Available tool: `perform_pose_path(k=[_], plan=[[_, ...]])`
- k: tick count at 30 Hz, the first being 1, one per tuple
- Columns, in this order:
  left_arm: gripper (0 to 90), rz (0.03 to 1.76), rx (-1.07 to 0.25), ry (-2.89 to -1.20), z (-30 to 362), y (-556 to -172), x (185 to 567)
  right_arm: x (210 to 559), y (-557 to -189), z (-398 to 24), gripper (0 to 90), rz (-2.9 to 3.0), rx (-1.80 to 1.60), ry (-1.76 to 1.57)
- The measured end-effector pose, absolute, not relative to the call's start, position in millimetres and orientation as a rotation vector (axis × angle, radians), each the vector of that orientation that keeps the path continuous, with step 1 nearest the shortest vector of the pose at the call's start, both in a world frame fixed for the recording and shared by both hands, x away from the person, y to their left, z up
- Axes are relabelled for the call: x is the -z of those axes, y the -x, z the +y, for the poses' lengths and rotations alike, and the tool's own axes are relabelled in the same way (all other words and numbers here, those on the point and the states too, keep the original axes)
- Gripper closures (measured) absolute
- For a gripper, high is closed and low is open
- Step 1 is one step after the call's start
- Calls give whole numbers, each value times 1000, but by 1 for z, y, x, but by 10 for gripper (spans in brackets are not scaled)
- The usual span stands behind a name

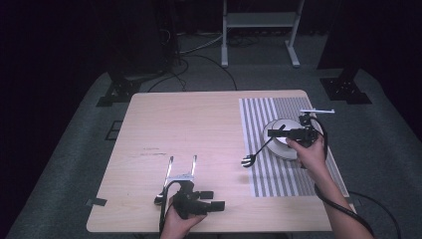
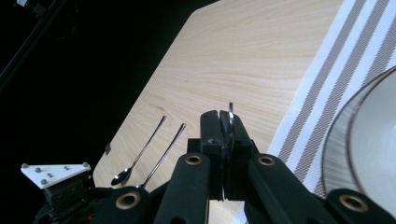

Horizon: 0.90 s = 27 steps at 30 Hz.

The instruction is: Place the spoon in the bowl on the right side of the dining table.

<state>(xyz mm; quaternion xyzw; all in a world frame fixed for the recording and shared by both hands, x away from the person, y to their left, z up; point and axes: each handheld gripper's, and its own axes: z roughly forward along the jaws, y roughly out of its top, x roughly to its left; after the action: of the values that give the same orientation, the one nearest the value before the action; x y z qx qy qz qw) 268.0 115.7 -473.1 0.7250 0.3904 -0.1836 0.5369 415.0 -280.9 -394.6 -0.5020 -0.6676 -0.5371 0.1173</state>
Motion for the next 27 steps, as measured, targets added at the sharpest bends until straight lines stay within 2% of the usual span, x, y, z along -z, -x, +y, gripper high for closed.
perform_pose_path(k=[27], plan=[[56, 925, 436, -1731, 116, -268, 473, 379, -427, -318, 888, -1904, 1639, 1595]])
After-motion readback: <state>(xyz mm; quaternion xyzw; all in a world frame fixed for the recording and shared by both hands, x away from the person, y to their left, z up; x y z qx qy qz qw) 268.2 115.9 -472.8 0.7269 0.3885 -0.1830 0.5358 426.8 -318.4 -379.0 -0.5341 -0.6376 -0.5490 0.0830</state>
